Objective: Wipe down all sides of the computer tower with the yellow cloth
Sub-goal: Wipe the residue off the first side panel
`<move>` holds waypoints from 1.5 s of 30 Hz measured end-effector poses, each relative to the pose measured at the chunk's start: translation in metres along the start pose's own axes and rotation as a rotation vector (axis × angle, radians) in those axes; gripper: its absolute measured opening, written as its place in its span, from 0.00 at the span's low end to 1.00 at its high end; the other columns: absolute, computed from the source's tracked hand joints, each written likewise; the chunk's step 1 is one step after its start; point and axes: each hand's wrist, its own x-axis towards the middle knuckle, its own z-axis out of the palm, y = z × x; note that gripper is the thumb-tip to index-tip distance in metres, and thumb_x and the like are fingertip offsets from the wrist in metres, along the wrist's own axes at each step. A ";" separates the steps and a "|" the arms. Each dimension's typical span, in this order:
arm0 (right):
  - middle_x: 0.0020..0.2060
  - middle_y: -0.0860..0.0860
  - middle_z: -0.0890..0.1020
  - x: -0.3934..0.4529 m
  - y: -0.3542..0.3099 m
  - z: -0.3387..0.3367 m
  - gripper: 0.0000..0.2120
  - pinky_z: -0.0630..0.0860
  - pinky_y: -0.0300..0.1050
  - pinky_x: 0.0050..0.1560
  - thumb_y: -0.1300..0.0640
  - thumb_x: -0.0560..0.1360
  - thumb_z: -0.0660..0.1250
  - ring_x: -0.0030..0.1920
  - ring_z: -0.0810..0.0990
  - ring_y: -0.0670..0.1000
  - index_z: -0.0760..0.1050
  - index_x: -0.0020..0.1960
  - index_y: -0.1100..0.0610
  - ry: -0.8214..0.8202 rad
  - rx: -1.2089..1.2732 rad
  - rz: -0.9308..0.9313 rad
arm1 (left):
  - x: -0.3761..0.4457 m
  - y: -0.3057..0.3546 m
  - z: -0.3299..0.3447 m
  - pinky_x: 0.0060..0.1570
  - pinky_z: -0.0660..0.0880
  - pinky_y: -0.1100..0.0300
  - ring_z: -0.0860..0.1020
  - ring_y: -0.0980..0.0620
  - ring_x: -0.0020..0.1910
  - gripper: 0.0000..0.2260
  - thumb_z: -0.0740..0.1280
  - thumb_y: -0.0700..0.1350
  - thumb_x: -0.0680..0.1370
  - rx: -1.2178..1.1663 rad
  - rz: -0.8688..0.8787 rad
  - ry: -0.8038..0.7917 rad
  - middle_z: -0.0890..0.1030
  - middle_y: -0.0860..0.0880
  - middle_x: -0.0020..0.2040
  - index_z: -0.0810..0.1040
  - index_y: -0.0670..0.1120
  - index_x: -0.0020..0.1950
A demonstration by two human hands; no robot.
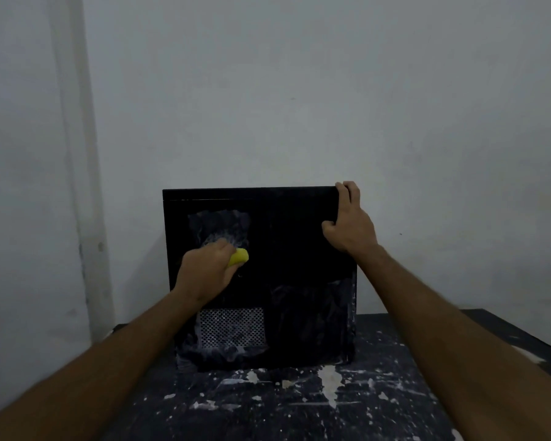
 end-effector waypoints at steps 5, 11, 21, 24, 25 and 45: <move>0.78 0.48 0.52 0.000 -0.001 -0.001 0.38 0.73 0.49 0.40 0.53 0.74 0.68 0.41 0.75 0.58 0.55 0.79 0.57 -0.007 0.006 0.009 | 0.014 0.012 -0.004 0.26 0.67 0.58 0.80 0.45 0.34 0.13 0.75 0.55 0.75 0.068 0.136 -0.106 0.79 0.49 0.41 0.81 0.47 0.43; 0.78 0.47 0.52 -0.001 0.000 -0.002 0.38 0.79 0.54 0.44 0.53 0.73 0.68 0.43 0.78 0.59 0.55 0.79 0.56 -0.015 0.013 0.009 | 0.019 0.019 -0.001 0.32 0.68 0.56 0.81 0.44 0.40 0.13 0.71 0.57 0.78 0.036 0.168 -0.154 0.80 0.49 0.47 0.84 0.48 0.51; 0.78 0.46 0.51 -0.001 0.001 -0.001 0.39 0.79 0.55 0.43 0.53 0.73 0.68 0.42 0.78 0.60 0.54 0.79 0.55 -0.017 0.006 0.005 | -0.003 0.004 0.000 0.26 0.68 0.60 0.81 0.48 0.35 0.23 0.58 0.65 0.79 -0.041 0.014 0.022 0.80 0.52 0.43 0.85 0.51 0.50; 0.78 0.47 0.51 -0.001 0.002 0.001 0.39 0.79 0.54 0.43 0.53 0.73 0.68 0.42 0.78 0.60 0.54 0.79 0.55 -0.010 0.006 0.004 | -0.006 -0.007 -0.005 0.27 0.66 0.60 0.81 0.47 0.36 0.20 0.61 0.65 0.79 -0.077 -0.091 0.061 0.80 0.51 0.44 0.85 0.51 0.51; 0.78 0.46 0.51 -0.001 0.002 0.001 0.39 0.79 0.54 0.43 0.53 0.73 0.68 0.42 0.78 0.60 0.54 0.79 0.55 -0.009 0.008 0.006 | -0.007 -0.010 -0.006 0.27 0.68 0.60 0.82 0.47 0.36 0.23 0.59 0.67 0.79 -0.083 -0.067 0.042 0.81 0.52 0.44 0.85 0.52 0.51; 0.78 0.48 0.51 -0.003 0.000 0.001 0.40 0.74 0.50 0.39 0.53 0.73 0.69 0.40 0.76 0.59 0.54 0.79 0.56 0.004 -0.013 -0.001 | -0.018 -0.070 -0.029 0.31 0.70 0.58 0.82 0.47 0.38 0.24 0.60 0.68 0.76 -0.031 -0.139 -0.060 0.79 0.53 0.46 0.85 0.54 0.56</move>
